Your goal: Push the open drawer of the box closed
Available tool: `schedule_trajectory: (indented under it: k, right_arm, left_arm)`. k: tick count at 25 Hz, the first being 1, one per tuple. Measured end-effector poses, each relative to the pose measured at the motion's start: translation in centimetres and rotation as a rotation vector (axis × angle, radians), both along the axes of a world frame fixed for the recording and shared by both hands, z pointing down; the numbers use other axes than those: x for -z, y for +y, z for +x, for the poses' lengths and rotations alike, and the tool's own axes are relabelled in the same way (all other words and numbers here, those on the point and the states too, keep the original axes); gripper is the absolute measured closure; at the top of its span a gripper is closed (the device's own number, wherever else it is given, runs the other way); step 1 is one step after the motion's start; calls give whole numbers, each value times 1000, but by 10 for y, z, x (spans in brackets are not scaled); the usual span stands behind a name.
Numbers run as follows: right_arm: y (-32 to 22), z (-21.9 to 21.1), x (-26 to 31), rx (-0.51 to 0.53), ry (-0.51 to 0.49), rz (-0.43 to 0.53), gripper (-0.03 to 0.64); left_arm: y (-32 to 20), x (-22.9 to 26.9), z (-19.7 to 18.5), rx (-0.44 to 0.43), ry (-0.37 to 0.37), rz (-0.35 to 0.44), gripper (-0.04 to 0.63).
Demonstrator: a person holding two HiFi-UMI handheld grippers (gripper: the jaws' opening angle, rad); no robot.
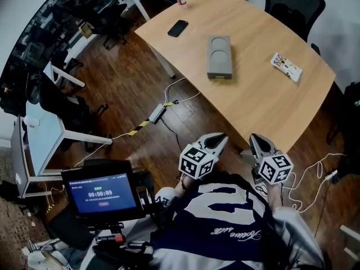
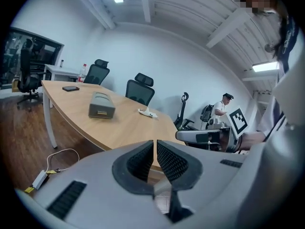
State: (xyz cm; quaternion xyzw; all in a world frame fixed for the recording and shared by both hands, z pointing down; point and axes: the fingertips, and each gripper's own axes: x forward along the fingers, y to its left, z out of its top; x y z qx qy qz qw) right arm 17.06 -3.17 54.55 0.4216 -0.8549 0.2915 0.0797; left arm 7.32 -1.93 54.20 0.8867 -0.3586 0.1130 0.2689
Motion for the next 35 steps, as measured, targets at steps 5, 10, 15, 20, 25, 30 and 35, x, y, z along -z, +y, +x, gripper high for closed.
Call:
schedule_trajectory:
  k: [5, 10, 15, 20, 25, 30, 35]
  right_arm:
    - [34, 10, -4, 25, -23, -3, 618]
    - [64, 3, -11, 89, -43, -10, 618]
    - [75, -20, -13, 147, -75, -5, 618]
    - [83, -38, -11, 165, -84, -5, 618]
    - [87, -59, -6, 142, -85, 1, 618]
    - [101, -103, 3, 122, -98, 11, 618]
    - [119, -137, 3, 127, -71, -1, 618]
  left_arm:
    - [39, 0, 10, 29, -26, 2, 569]
    - [69, -1, 8, 72, -67, -5, 569]
    - [85, 0, -3, 93, -109, 3, 569]
    - [93, -1, -24, 120, -128, -4, 569]
    - [101, 6, -52, 123, -131, 7, 569]
    - [120, 12, -107, 159, -121, 1, 569]
    - [133, 8, -156, 223, -79, -28, 569]
